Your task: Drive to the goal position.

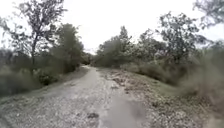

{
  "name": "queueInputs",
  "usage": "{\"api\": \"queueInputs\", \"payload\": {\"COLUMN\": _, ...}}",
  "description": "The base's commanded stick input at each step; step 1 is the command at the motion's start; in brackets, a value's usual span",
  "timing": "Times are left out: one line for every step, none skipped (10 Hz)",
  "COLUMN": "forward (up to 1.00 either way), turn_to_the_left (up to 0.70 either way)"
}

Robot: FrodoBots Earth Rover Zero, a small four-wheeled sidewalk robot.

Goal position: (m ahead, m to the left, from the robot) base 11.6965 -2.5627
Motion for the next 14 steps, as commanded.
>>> {"api": "queueInputs", "payload": {"forward": 0.45, "turn_to_the_left": 0.00}}
{"api": "queueInputs", "payload": {"forward": 0.50, "turn_to_the_left": 0.00}}
{"api": "queueInputs", "payload": {"forward": 0.50, "turn_to_the_left": 0.00}}
{"api": "queueInputs", "payload": {"forward": 0.50, "turn_to_the_left": 0.00}}
{"api": "queueInputs", "payload": {"forward": 0.50, "turn_to_the_left": 0.00}}
{"api": "queueInputs", "payload": {"forward": 0.50, "turn_to_the_left": 0.29}}
{"api": "queueInputs", "payload": {"forward": 0.50, "turn_to_the_left": 0.50}}
{"api": "queueInputs", "payload": {"forward": 0.50, "turn_to_the_left": 0.50}}
{"api": "queueInputs", "payload": {"forward": 0.50, "turn_to_the_left": 0.50}}
{"api": "queueInputs", "payload": {"forward": 0.50, "turn_to_the_left": 0.50}}
{"api": "queueInputs", "payload": {"forward": 0.50, "turn_to_the_left": 0.43}}
{"api": "queueInputs", "payload": {"forward": 0.50, "turn_to_the_left": 0.09}}
{"api": "queueInputs", "payload": {"forward": 0.50, "turn_to_the_left": 0.00}}
{"api": "queueInputs", "payload": {"forward": 0.50, "turn_to_the_left": 0.00}}
